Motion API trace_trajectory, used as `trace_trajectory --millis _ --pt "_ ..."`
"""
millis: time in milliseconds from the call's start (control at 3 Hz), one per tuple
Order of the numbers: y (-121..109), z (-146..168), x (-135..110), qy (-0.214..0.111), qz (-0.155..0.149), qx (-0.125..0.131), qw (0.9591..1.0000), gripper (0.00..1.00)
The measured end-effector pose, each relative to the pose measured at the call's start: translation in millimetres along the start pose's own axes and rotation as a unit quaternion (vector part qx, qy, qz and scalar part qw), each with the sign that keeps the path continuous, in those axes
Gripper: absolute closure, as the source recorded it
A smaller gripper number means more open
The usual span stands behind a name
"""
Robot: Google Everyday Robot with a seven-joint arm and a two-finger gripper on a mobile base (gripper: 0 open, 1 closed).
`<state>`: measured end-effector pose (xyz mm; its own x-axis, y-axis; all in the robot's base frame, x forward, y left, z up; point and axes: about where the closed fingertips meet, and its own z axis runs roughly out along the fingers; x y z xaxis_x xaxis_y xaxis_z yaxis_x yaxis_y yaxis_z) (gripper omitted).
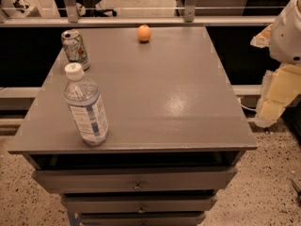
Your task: Move orange near blue plastic bottle
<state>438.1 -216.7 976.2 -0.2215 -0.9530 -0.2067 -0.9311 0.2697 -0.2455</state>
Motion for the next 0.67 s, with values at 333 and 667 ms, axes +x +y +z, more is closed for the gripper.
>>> trace_trajectory --millis 333,667 --pt "0.0 0.0 0.0 0.000 0.000 0.000 1.0000 0.00" --pt "-24.8 15.9 -13.4 -0.021 -0.003 0.008 0.9997 0.00"
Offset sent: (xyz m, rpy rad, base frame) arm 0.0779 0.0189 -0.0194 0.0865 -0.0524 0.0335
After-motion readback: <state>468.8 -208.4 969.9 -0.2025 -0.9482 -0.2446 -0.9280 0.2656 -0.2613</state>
